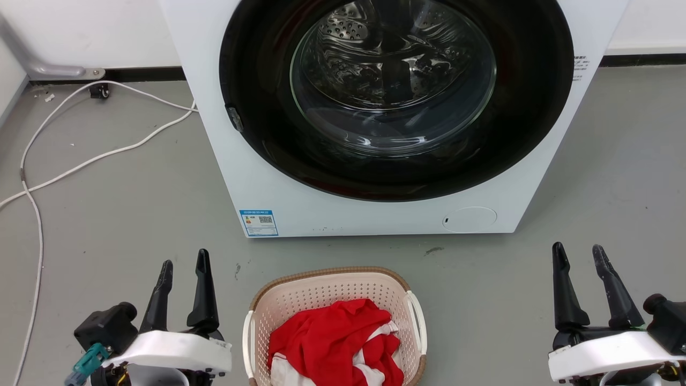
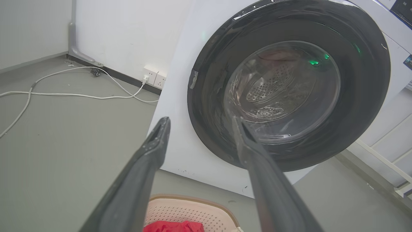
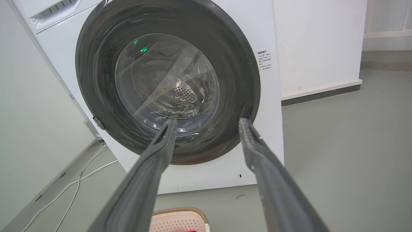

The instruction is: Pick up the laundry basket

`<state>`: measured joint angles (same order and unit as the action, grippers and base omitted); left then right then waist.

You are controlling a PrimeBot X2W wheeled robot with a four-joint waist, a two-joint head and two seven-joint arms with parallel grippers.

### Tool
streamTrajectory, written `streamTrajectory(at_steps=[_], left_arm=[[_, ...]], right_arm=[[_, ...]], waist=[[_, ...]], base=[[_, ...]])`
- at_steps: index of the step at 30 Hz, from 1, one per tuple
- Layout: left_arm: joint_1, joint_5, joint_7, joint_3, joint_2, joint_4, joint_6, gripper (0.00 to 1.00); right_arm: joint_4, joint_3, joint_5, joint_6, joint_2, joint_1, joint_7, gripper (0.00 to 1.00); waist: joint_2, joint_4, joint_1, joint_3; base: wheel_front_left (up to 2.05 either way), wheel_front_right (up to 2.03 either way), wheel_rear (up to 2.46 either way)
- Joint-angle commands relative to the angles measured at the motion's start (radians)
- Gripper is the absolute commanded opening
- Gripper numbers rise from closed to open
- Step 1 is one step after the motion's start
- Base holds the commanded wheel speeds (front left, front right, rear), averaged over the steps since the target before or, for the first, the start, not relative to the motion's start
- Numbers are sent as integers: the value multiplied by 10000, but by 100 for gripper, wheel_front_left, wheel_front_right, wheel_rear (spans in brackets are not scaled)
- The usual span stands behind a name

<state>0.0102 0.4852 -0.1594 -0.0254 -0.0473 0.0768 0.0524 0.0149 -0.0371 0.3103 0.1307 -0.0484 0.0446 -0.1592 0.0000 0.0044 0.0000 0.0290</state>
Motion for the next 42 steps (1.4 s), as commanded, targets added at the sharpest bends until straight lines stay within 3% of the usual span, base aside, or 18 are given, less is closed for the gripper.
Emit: streamTrajectory(at_steps=[1, 22, 42], left_arm=[[-17, -215, -78, 19, -34, -113, -6, 100], [-228, -2342, -593, 90, -39, -269, -121, 100], [-404, -3731, -988, 141, -41, -440, -239, 100]], right_arm=[[149, 11, -248, 0, -28, 32, -86, 100], [455, 12, -2565, -1, -29, 320, -603, 100], [780, -9, -3298, -1, -29, 560, -983, 100]], waist=[[0, 1, 0, 4], [0, -1, 0, 79], [0, -45, 0, 125]], base=[[0, 0, 0], [0, 0, 0], [0, 0, 0]])
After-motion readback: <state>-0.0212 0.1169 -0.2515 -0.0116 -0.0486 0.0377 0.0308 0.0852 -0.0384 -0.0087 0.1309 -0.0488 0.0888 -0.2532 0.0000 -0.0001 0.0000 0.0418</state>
